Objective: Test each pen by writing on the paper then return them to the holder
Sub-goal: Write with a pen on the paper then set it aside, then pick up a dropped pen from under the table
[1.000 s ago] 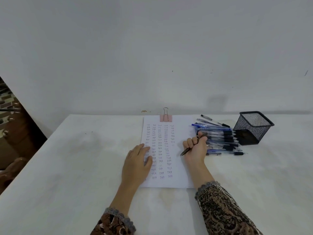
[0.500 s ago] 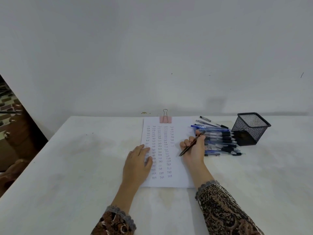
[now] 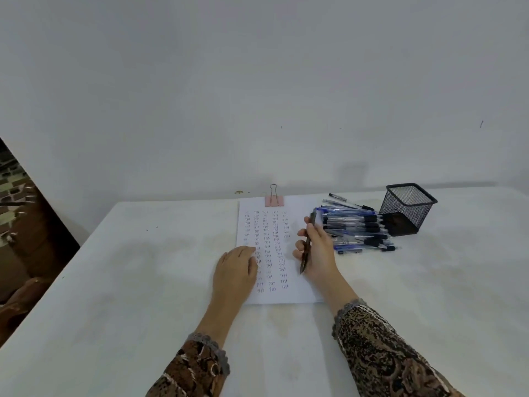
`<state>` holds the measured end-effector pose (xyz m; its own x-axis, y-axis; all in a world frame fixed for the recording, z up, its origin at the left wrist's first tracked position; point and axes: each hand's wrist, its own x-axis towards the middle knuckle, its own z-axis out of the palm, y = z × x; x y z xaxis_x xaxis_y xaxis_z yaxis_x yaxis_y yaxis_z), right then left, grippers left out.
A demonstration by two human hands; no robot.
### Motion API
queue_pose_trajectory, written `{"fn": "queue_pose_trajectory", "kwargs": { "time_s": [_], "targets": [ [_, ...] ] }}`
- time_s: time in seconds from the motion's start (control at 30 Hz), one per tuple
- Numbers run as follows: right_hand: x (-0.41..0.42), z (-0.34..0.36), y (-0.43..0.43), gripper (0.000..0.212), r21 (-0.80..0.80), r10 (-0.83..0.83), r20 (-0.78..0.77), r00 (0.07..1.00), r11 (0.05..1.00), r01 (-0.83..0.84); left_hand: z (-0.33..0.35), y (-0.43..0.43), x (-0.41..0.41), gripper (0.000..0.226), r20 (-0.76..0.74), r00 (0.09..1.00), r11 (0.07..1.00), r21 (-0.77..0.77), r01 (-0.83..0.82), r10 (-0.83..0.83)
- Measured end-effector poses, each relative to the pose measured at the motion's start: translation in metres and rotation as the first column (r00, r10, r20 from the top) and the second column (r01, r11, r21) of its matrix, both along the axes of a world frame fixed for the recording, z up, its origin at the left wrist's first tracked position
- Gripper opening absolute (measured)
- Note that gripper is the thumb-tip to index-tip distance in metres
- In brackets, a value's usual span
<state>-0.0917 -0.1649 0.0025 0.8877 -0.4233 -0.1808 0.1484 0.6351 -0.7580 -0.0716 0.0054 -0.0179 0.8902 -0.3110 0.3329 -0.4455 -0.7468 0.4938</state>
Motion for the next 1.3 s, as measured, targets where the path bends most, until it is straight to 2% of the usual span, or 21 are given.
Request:
{"fn": "queue_pose_trajectory", "kwargs": {
  "time_s": [0.13, 0.27, 0.4, 0.7, 0.87, 1.03, 1.17, 1.3],
  "targets": [
    [-0.02, 0.005, 0.008, 0.019, -0.275, -0.043, -0.064, 0.997, 0.961, 0.024, 0.006, -0.003, -0.017, 0.03, -0.001, 0.999, 0.996, -0.08, -0.047, 0.047],
    [-0.045, 0.009, 0.015, 0.02, -0.55, -0.128, -0.081, 0.988, 0.833, 0.063, 0.009, -0.013, -0.041, 0.029, 0.014, 0.996, 0.984, -0.151, -0.089, 0.092],
    [-0.072, 0.007, 0.013, 0.016, -0.696, -0.196, -0.081, 0.977, 0.713, 0.086, 0.009, -0.024, -0.069, 0.03, -0.008, 0.996, 0.968, -0.237, -0.085, 0.086],
    [-0.178, -0.01, -0.001, 0.012, -0.775, -0.186, -0.059, 0.981, 0.628, 0.072, 0.007, -0.053, -0.169, 0.032, -0.093, 0.996, 0.939, -0.341, -0.048, 0.017],
    [-0.239, -0.01, -0.006, 0.013, -0.745, -0.239, -0.06, 0.969, 0.657, 0.116, 0.004, -0.071, -0.233, 0.031, -0.126, 0.988, 0.913, -0.408, 0.031, -0.09],
    [-0.297, -0.012, -0.018, 0.015, -0.748, -0.336, -0.064, 0.94, 0.639, 0.177, 0.003, -0.09, -0.285, 0.029, -0.067, 0.983, 0.88, -0.459, 0.12, -0.168],
    [-0.346, -0.029, -0.033, 0.016, -0.772, -0.452, -0.088, 0.887, 0.594, 0.226, -0.008, -0.108, -0.321, 0.024, 0.003, 0.954, 0.835, -0.483, 0.263, -0.299],
    [-0.389, -0.058, -0.043, 0.012, -0.767, -0.576, -0.134, 0.806, 0.575, 0.284, -0.032, -0.129, -0.348, 0.026, -0.075, 0.889, 0.795, -0.486, 0.363, -0.451]
  ]
}}
